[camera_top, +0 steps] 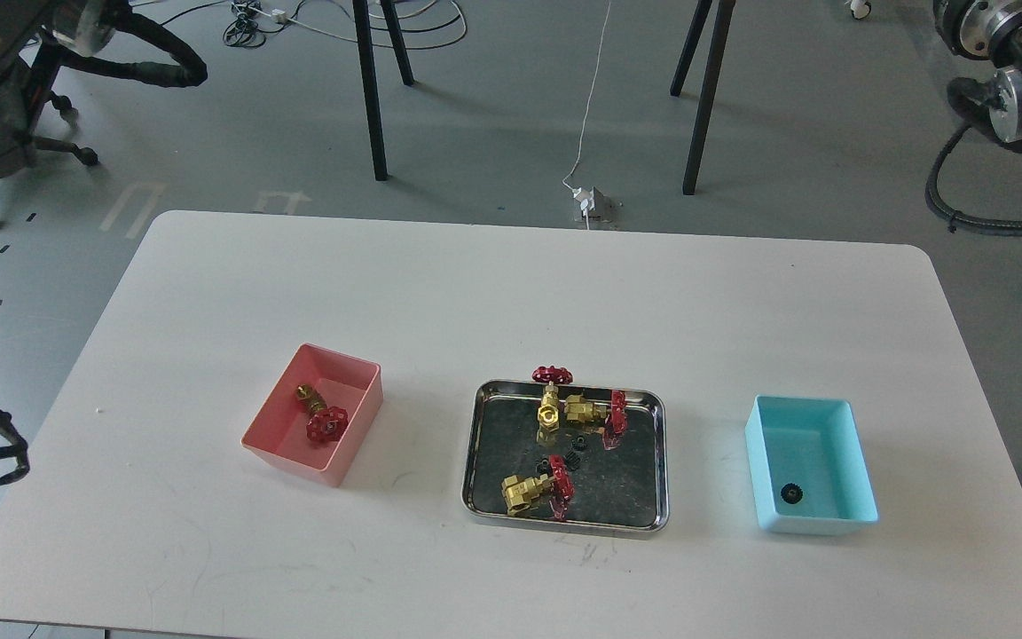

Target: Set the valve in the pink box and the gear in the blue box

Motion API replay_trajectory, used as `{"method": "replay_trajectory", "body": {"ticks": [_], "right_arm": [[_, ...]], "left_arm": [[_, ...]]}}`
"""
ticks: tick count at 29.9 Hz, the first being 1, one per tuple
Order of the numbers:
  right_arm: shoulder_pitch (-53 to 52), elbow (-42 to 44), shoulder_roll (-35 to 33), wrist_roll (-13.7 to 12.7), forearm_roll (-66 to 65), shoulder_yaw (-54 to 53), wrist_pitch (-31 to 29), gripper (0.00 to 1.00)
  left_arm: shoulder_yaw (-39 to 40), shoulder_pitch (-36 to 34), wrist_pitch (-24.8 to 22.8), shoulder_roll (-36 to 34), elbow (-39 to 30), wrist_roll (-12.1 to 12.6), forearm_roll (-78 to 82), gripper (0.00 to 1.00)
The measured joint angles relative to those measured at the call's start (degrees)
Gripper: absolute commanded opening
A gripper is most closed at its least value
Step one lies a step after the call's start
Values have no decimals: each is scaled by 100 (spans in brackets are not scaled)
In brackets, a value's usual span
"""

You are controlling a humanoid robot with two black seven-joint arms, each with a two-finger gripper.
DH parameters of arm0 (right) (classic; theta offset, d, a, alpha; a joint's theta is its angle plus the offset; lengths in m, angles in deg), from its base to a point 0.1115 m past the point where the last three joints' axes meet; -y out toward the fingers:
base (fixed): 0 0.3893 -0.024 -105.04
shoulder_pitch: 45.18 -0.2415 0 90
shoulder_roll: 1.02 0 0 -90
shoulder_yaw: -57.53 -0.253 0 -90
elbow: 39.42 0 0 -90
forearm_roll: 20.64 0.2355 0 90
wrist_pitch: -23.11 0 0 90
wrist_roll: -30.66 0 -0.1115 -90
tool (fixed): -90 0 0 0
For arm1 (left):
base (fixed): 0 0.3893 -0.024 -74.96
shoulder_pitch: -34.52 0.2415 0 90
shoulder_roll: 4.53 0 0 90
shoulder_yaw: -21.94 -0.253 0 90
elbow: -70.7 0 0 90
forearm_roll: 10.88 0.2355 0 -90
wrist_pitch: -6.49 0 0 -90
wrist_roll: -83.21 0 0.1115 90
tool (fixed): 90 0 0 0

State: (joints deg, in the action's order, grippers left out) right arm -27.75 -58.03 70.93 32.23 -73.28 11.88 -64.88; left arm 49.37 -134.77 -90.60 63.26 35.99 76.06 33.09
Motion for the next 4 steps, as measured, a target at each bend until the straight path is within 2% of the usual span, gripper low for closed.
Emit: {"method": "replay_trajectory", "body": {"ticks": [4], "right_arm": [[-1, -25, 48, 26, 127, 35, 427, 99]], "left_arm": [[-67, 21, 72, 139, 0, -5, 0, 99]]}}
